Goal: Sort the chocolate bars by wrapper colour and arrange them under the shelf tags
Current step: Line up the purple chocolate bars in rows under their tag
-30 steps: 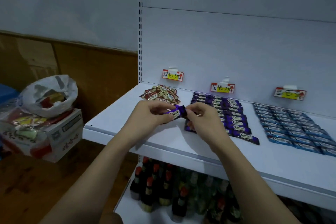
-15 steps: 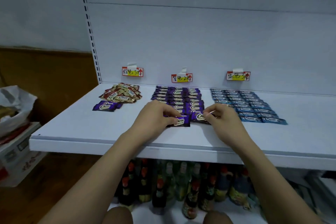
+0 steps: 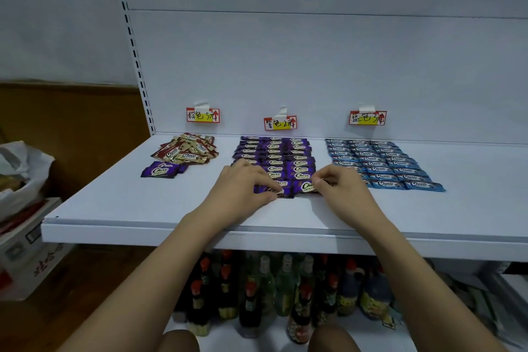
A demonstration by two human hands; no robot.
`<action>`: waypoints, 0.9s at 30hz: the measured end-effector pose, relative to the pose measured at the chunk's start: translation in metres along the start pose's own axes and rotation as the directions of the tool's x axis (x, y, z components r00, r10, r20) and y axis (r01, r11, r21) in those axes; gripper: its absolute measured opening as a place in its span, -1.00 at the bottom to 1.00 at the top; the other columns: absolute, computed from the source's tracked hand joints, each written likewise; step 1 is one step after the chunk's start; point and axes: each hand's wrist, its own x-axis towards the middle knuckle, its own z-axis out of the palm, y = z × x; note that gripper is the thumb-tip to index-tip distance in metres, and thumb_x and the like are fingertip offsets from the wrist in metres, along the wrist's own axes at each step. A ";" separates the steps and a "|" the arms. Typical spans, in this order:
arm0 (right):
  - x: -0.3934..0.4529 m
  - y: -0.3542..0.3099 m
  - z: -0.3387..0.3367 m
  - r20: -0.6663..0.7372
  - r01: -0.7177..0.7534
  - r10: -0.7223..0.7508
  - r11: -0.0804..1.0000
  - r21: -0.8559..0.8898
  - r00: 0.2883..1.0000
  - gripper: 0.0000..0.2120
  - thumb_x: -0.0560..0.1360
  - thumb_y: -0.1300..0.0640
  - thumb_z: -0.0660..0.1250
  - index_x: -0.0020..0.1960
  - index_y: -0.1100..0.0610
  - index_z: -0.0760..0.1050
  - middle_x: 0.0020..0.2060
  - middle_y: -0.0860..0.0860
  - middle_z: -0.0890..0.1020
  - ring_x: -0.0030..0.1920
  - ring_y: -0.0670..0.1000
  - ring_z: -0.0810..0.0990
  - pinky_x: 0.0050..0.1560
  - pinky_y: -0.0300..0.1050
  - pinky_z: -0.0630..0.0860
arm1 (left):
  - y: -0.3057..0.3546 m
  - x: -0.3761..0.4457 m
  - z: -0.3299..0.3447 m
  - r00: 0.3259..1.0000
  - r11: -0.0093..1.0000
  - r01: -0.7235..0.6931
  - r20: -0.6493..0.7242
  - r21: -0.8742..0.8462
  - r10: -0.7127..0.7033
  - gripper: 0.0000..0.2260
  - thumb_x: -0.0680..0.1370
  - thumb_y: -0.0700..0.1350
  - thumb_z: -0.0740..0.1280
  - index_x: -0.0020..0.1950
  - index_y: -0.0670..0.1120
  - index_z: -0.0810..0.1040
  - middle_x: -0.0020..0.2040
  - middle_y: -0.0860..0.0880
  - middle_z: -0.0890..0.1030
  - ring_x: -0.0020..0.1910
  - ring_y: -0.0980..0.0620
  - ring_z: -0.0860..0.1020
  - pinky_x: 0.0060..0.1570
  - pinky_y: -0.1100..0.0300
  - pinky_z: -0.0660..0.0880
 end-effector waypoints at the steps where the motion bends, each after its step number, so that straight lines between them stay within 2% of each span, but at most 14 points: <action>1: 0.000 0.000 0.001 -0.001 0.004 -0.004 1.000 -0.028 1.000 -0.91 0.55 0.13 0.33 -0.09 0.08 0.60 -0.13 -0.04 0.66 -0.07 -0.07 0.60 -0.15 -0.23 0.45 | 0.000 0.000 0.001 1.000 1.000 -0.004 -0.005 0.000 0.004 -0.80 0.53 0.12 0.35 0.14 0.23 0.62 0.16 0.17 0.57 0.14 0.09 0.34 0.08 0.13 0.25; 3: -0.001 0.000 0.003 -0.011 0.027 -0.029 0.993 -0.114 1.000 -0.92 0.54 0.12 0.34 -0.10 0.05 0.61 -0.14 -0.06 0.65 -0.10 -0.09 0.57 -0.21 -0.28 0.40 | 0.000 0.001 0.002 1.000 1.000 -0.012 -0.013 -0.004 0.012 -0.81 0.53 0.11 0.35 0.14 0.22 0.63 0.16 0.17 0.58 0.12 0.09 0.34 0.06 0.13 0.25; 5: -0.001 0.001 0.007 -0.017 0.056 -0.062 0.973 -0.224 0.998 -0.92 0.53 0.12 0.35 -0.09 0.06 0.62 -0.12 -0.02 0.62 -0.04 -0.03 0.53 -0.14 -0.16 0.40 | 0.000 0.001 0.003 1.000 1.000 -0.014 -0.020 -0.008 0.013 -0.80 0.53 0.12 0.35 0.14 0.22 0.63 0.16 0.17 0.58 0.13 0.08 0.35 0.07 0.12 0.26; 9: 0.000 0.000 0.008 -0.054 0.101 -0.132 0.918 -0.384 0.990 -0.91 0.53 0.11 0.35 -0.04 0.06 0.63 -0.08 0.02 0.48 0.07 0.02 0.36 -0.09 -0.16 0.20 | -0.001 -0.002 0.001 0.998 1.000 -0.014 -0.058 -0.012 0.013 -0.76 0.51 0.15 0.36 0.16 0.20 0.62 0.16 0.18 0.58 0.16 0.10 0.34 0.10 0.12 0.25; 13: 0.007 -0.020 0.018 -0.100 0.173 -0.217 0.925 -0.337 0.971 -0.89 0.54 0.13 0.32 -0.04 0.09 0.62 -0.07 0.01 0.55 0.07 0.09 0.45 0.01 -0.05 0.37 | -0.012 -0.007 -0.009 0.992 0.999 0.031 -0.119 -0.017 -0.032 -0.78 0.52 0.15 0.34 0.14 0.20 0.63 0.15 0.18 0.59 0.18 0.11 0.35 0.05 0.15 0.20; 16: 0.015 -0.046 0.043 -0.017 0.267 -0.284 0.918 -0.292 0.959 -0.89 0.55 0.13 0.30 -0.02 0.06 0.60 -0.07 -0.04 0.56 0.04 0.02 0.48 0.03 -0.06 0.42 | -0.033 -0.016 -0.021 0.978 0.993 0.121 -0.172 0.010 -0.117 -0.80 0.54 0.12 0.33 0.12 0.17 0.64 0.17 0.17 0.59 0.22 0.09 0.38 0.09 0.14 0.22; 19: 0.022 -0.072 0.076 0.099 0.343 -0.329 0.911 -0.227 0.939 -0.88 0.55 0.14 0.28 -0.01 0.07 0.60 -0.07 -0.04 0.61 -0.04 -0.04 0.51 -0.03 -0.11 0.46 | -0.062 -0.033 -0.037 0.938 0.965 0.263 -0.233 -0.006 -0.257 -0.84 0.56 0.05 0.33 0.11 0.16 0.64 0.22 0.16 0.57 0.28 0.09 0.38 0.26 0.01 0.29; 21: 0.027 -0.089 0.099 0.175 0.381 -0.350 0.904 -0.194 0.920 -0.85 0.55 0.16 0.27 0.01 0.10 0.61 -0.06 -0.02 0.64 -0.09 -0.04 0.55 -0.06 -0.10 0.48 | -0.085 -0.043 -0.047 0.895 0.936 0.351 -0.290 -0.011 -0.339 -0.83 0.57 -0.03 0.33 0.12 0.15 0.64 0.23 0.12 0.58 0.26 0.06 0.40 0.25 -0.02 0.37; 23: 0.033 -0.103 0.122 0.241 0.404 -0.357 0.895 -0.190 0.903 -0.83 0.55 0.17 0.25 0.03 0.13 0.61 -0.03 0.03 0.64 -0.04 0.03 0.56 0.00 -0.03 0.51 | -0.105 -0.050 -0.056 0.852 0.903 0.429 -0.319 -0.027 -0.415 -0.79 0.58 -0.09 0.32 0.16 0.12 0.63 0.25 0.06 0.57 0.25 0.02 0.42 0.20 -0.03 0.44; 27: 0.050 -0.125 0.163 0.346 0.442 -0.357 0.872 -0.209 0.868 -0.82 0.53 0.23 0.24 0.01 0.16 0.61 0.00 0.08 0.65 0.04 0.10 0.56 0.01 -0.08 0.48 | -0.131 -0.055 -0.066 0.864 0.880 0.476 -0.188 0.002 -0.467 -0.71 0.58 -0.07 0.32 0.30 0.04 0.56 0.31 0.01 0.52 0.25 0.00 0.43 0.23 -0.01 0.43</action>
